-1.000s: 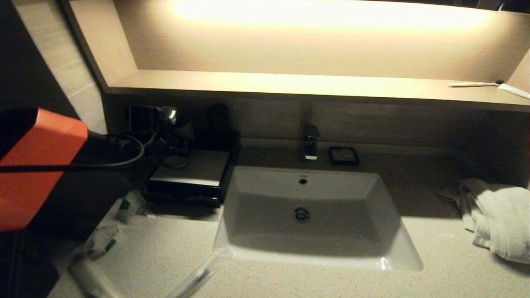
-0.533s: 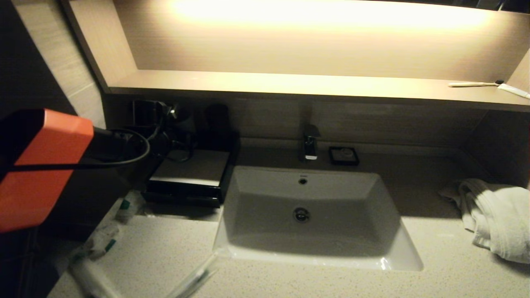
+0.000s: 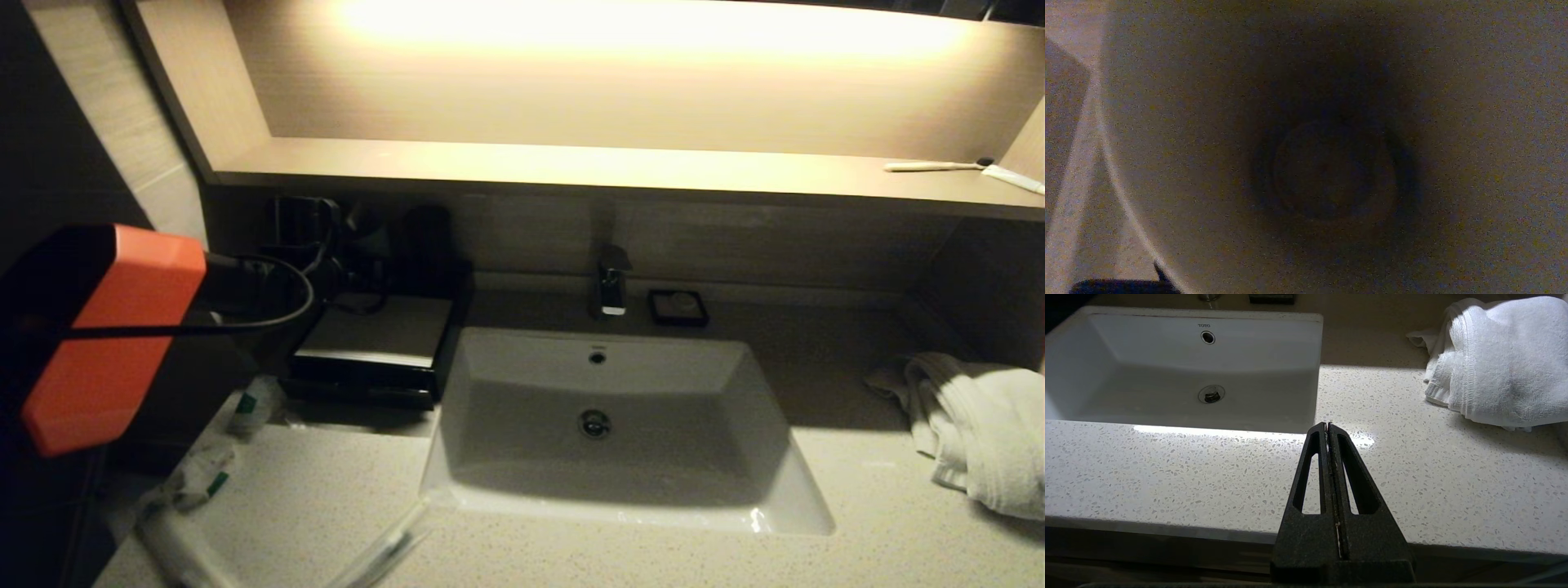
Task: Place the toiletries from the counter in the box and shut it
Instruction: Place the cup on the storage box
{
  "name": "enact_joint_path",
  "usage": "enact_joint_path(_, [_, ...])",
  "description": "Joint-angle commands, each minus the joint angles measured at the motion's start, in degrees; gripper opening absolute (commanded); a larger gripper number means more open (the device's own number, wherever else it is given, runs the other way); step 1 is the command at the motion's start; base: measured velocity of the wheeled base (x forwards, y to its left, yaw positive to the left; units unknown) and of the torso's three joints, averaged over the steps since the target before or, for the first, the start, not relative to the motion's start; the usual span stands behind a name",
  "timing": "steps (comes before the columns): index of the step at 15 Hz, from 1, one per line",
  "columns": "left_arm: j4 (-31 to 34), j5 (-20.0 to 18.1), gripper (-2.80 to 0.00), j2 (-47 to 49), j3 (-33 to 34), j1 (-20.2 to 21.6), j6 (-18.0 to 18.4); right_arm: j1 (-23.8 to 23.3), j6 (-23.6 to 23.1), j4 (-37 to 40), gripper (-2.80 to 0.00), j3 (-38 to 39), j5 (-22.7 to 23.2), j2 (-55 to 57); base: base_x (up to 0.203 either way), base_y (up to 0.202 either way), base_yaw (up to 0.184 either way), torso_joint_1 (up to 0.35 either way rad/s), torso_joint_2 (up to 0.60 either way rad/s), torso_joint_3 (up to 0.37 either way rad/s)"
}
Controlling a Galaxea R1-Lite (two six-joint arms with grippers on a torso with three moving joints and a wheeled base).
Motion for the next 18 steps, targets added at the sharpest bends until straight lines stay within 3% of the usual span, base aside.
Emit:
enact_joint_path(1, [0.1, 0.0, -2.80, 1.0, -1.5, -0.1, 0.0, 0.0, 0.0, 0.0, -2.80, 0.0, 0.0, 0.0, 0.000, 0.000, 0.000, 0.000, 0.00, 0.000])
enact_joint_path(9, [2.3, 1.5, -2.80, 4.9, -9.2, -0.1, -0.7, 0.0, 0.0, 0.0, -2.80, 0.0, 0.0, 0.0, 0.000, 0.000, 0.000, 0.000, 0.00, 0.000])
enact_joint_path(18, [1.8, 1.5, -2.80, 5.7, -9.5, -0.4, -0.7, 0.0, 0.0, 0.0, -2.80, 0.0, 0.0, 0.0, 0.000, 0.000, 0.000, 0.000, 0.00, 0.000])
